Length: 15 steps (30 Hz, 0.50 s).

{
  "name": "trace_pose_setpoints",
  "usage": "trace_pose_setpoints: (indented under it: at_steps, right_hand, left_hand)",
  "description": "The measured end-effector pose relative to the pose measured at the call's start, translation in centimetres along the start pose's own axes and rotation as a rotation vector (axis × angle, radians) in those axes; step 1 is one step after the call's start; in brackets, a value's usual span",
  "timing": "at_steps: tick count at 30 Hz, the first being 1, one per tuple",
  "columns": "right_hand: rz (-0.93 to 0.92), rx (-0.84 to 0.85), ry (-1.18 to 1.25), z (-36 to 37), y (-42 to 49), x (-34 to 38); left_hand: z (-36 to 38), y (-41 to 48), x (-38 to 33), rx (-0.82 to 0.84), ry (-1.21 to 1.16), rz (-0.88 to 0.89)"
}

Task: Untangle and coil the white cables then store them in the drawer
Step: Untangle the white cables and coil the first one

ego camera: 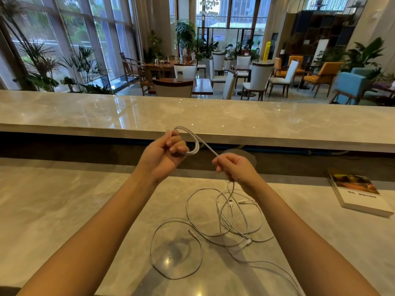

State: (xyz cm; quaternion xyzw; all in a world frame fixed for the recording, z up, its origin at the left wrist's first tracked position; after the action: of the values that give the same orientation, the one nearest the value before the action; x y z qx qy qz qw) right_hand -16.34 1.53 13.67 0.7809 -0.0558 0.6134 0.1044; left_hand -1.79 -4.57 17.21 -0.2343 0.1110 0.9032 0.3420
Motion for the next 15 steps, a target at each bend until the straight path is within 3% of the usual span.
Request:
trace_pose_setpoints:
  at_steps: [2,5,9,12,15]
  right_hand:
    - [0.053,-0.015,-0.187,0.1,-0.7,-2.8]
    - [0.093,0.110,-0.571,2.4,-1.7,-4.9]
    - [-0.221,0.272,-1.108,7.7,-2.6,0.5]
    - [-0.523,0.129,-1.083,7.7,-3.4,7.5]
    - [-0.628,-0.004,-0.996,4.8,-3.1,11.6]
  left_hand:
    - [-0.1,0.2,-1.1,-0.012,-0.045,0.036]
    - [-0.2,0.4,-1.4,-0.011,0.012,0.068]
    - [0.1,0.3,-1.2,-0.092,0.843,0.231]
    - [0.6,0.0,-0.4,-0.081,1.333,0.266]
    - [-0.3,-0.2,1.7,0.060,1.444,0.057]
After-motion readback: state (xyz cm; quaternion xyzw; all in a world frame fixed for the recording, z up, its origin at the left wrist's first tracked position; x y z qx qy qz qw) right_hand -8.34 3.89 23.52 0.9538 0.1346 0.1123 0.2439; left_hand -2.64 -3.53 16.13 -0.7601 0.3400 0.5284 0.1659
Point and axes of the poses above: each hand's wrist, its own y-axis towards the middle knuckle, its own z-axis out of the palm, x = y × z, the point moved 10 cm from there along y, towards the middle knuckle, and after that the axes turned 2 degrees about -y, right-handed, at the moved point
